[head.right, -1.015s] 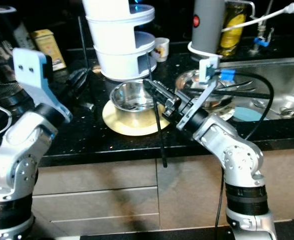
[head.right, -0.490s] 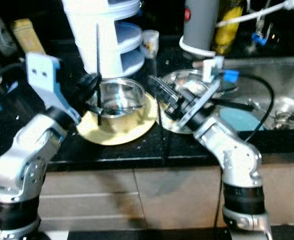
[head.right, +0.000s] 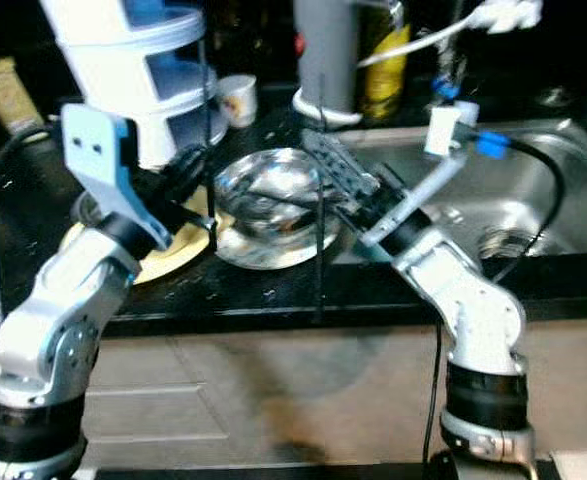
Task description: Kitchen organization
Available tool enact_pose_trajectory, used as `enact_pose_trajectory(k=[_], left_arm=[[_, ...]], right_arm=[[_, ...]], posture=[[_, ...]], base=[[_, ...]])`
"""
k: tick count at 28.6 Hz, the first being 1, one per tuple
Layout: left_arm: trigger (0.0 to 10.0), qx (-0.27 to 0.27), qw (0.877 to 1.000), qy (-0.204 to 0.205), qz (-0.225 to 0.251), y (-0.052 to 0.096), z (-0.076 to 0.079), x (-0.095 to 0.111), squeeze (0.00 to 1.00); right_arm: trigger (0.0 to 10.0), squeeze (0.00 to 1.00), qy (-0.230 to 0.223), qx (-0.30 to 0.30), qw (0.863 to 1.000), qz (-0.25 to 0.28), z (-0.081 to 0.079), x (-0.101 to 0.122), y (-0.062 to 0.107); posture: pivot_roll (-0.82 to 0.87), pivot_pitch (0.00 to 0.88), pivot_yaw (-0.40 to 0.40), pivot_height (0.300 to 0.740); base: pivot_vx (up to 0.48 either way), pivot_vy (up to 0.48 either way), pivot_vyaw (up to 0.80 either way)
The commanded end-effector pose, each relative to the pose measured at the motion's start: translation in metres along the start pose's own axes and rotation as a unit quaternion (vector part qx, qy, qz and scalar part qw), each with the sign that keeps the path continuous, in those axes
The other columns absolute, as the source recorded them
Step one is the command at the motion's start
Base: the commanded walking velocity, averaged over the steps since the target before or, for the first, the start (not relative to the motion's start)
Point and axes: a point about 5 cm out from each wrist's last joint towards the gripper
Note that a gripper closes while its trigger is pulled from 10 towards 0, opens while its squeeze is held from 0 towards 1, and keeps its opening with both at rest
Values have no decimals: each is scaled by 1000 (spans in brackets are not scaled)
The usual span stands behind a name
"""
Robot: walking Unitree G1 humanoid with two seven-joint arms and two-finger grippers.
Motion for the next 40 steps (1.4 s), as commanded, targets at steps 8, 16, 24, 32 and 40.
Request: enact_pose_trajectory(k=[8,16,24,32,40], left_arm=[[10000,-9,1000,5,-1,0,3,-1,0],[10000,-9,1000,28,8,-2,3,1,0],[10000,-11,1000,22,10,-3,1,2,0],[10000,-2,1000,7,3,-7,-5,-2,0],[10000,15,992,-123,13,-24,-21,-1,0]], right_arm=[[10000,0,33,-52,998,0,8,4,-6],[10000,0,84,-94,992,-18,17,5,-10],[10000,0,96,-95,990,-26,18,2,-13],[10000,0,121,-112,986,-28,22,2,-16],[10000,0,166,-192,967,-16,39,10,-18]], posture=[[33,0,26,740],[34,0,23,740],[37,0,20,740],[34,0,17,740],[19,0,26,740]], base=[[0,-454,0],[0,-227,0],[0,0,0],[0,0,0],[0,0,0]])
Point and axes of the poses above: a point about 5 cm out from each wrist's last joint towards the gripper, its own y axis pointing back from the gripper into the wrist, its own x axis along the axis of the wrist's last joint, z = x × y, and after that the axes turned 4 degrees about -y, right-handed
